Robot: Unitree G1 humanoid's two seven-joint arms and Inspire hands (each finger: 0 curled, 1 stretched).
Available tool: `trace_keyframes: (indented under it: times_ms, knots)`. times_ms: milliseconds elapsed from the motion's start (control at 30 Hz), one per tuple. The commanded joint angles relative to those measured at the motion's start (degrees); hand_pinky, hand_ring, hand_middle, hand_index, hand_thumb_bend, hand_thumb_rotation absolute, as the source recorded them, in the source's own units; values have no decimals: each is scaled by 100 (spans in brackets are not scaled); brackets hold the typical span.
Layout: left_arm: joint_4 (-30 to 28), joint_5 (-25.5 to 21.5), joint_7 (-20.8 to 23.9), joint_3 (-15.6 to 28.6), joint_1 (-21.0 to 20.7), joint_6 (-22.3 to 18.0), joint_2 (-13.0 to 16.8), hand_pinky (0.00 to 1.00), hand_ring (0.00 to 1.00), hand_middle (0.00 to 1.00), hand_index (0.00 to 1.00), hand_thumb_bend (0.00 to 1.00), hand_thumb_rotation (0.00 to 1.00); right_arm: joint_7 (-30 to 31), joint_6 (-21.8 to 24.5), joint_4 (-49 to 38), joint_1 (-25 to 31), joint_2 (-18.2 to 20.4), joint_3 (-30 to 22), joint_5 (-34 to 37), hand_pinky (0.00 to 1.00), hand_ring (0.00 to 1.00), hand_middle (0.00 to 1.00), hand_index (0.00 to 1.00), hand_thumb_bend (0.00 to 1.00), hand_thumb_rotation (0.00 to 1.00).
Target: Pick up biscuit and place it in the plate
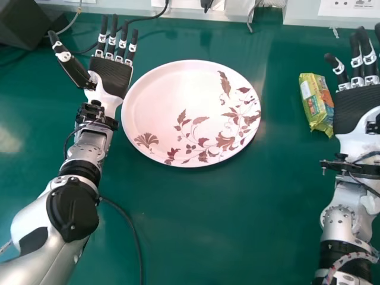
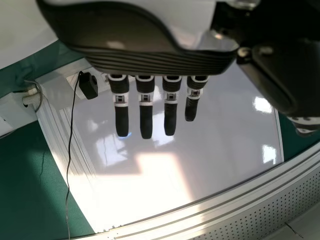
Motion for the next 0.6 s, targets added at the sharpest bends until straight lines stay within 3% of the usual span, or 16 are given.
trace_keyframes:
  times_ms: [0,400,567]
  knots:
    - [5,48,-73,-65,96,-17,19,77,83,87,96,100,75,-50,-76,-83,120,2,-1,-38,63,78,85,86,94,75]
    - [-43,135,-30,-140,190,-187,-104,80,85,88,97,100,76,-16,20,-422,436,-71,-60,70,60,73,80,85,95,76]
    - [-76,193,-203,-178,259,-298,-243,78,84,89,97,100,74,-47,225,-837,750,-107,-124,276,62,78,85,89,92,81]
